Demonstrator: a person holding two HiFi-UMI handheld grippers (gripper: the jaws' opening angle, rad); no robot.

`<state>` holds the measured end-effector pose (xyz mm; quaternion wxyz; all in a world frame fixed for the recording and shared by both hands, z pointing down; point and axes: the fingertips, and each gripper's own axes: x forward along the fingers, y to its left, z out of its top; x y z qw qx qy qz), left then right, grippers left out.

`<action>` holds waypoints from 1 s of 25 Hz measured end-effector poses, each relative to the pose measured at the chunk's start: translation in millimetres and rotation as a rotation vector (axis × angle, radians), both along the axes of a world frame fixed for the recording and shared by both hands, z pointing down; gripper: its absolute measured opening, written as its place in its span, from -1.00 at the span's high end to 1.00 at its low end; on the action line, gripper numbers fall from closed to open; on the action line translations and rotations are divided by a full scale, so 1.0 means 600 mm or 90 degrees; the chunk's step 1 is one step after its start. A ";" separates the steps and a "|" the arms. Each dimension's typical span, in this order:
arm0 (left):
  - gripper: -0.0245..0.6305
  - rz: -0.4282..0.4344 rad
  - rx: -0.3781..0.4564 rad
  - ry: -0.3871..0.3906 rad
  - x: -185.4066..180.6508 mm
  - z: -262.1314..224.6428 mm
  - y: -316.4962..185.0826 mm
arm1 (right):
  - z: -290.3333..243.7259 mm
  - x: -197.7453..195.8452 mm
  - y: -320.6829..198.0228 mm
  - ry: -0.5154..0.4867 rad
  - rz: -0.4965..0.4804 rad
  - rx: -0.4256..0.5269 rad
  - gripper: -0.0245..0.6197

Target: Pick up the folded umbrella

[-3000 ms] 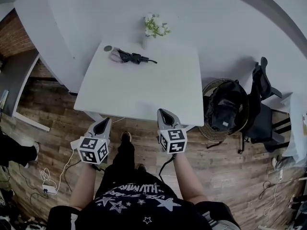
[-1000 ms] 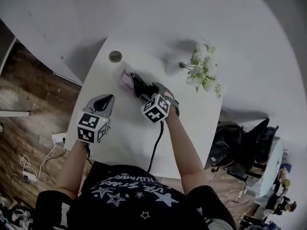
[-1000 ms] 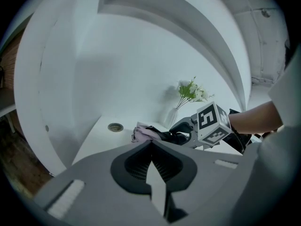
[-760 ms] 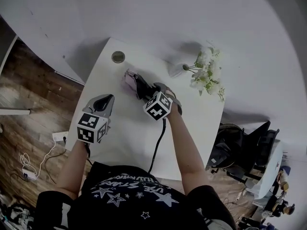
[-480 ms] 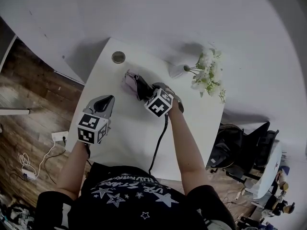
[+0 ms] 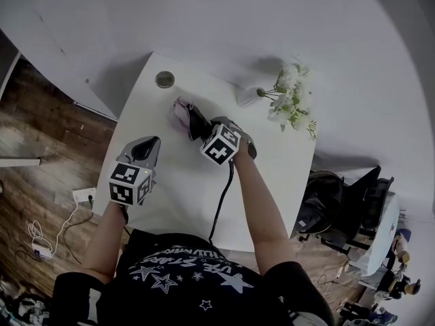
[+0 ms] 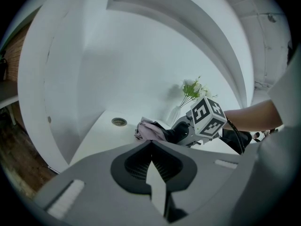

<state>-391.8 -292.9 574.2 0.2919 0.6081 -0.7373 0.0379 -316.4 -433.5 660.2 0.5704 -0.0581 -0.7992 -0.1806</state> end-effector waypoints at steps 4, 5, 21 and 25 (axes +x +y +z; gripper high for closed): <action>0.92 0.001 0.004 -0.005 0.002 -0.006 0.007 | -0.006 0.004 0.002 -0.020 0.006 0.051 0.23; 0.92 0.001 0.005 -0.008 0.001 -0.009 0.009 | -0.004 0.008 0.007 -0.022 0.010 0.053 0.23; 0.92 0.016 0.044 -0.068 0.058 -0.098 0.049 | -0.164 0.083 0.098 -0.235 0.111 0.035 0.23; 0.92 0.021 0.056 -0.085 0.081 -0.126 0.063 | -0.216 0.109 0.118 -0.296 0.142 0.020 0.23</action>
